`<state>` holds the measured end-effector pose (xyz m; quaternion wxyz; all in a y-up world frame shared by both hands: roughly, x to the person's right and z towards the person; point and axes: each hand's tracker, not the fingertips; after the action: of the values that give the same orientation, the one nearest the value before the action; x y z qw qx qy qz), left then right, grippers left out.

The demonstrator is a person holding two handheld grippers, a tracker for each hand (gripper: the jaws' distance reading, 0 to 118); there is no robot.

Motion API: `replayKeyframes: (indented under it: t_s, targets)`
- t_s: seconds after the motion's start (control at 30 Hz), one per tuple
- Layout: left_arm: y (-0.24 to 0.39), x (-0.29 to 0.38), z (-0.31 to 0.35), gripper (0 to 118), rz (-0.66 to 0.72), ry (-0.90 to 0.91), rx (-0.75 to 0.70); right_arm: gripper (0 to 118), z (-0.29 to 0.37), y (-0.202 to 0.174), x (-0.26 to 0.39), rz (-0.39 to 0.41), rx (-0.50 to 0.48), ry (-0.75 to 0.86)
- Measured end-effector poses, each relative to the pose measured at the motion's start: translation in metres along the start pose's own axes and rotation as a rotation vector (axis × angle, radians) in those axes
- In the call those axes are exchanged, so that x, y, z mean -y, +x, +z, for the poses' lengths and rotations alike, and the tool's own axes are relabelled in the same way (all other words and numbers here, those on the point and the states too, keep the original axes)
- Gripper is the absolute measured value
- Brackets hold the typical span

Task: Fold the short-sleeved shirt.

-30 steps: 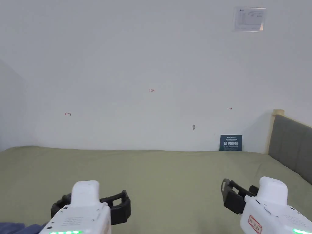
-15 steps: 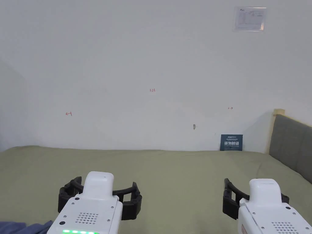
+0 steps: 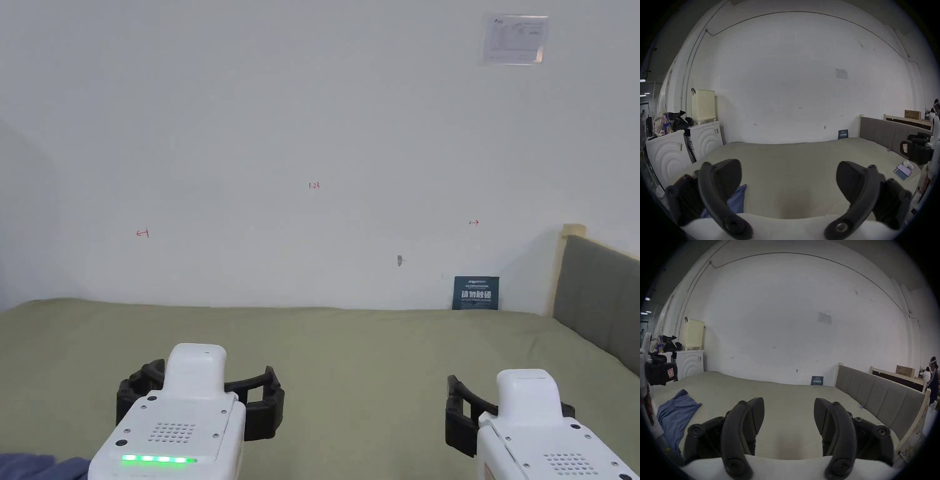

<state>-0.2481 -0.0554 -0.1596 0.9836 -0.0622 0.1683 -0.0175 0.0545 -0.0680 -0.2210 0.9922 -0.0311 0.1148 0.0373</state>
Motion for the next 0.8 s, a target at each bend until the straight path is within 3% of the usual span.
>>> replayKeyframes:
  t_s: [0.03, 0.07, 0.1, 0.13, 0.17, 0.23, 0.37, 0.8]
  targets:
    - [-0.001, 0.001, 0.0, 111, 0.003, -0.002, 0.011, 67, 0.0, 0.002, -0.001, -0.022, -0.002, -0.008]
    - [-0.002, 0.001, 0.0, 89, 0.006, -0.004, 0.019, 53, -0.001, 0.003, -0.003, -0.032, -0.007, -0.02]
    - [0.0, 0.001, 0.0, 61, 0.006, -0.012, 0.023, 15, -0.002, 0.005, -0.004, -0.038, 0.0, -0.012]
    - [-0.001, 0.001, -0.003, 27, 0.004, -0.018, 0.023, 3, 0.0, 0.003, -0.004, -0.052, 0.028, 0.013]
    - [-0.001, 0.002, -0.004, 4, 0.003, -0.022, 0.019, 3, 0.001, 0.004, -0.006, -0.037, 0.036, -0.004]
    - [-0.003, 0.003, -0.005, 0, 0.019, -0.036, 0.037, 3, 0.001, 0.009, -0.008, -0.06, -0.001, -0.02]
    - [-0.001, 0.004, -0.006, 0, 0.018, -0.044, 0.03, 2, 0.003, 0.005, -0.004, -0.005, 0.027, -0.006]
    - [-0.006, 0.003, -0.009, 0, 0.002, -0.074, 0.047, 2, -0.01, -0.008, -0.003, 0.007, 0.023, -0.018]
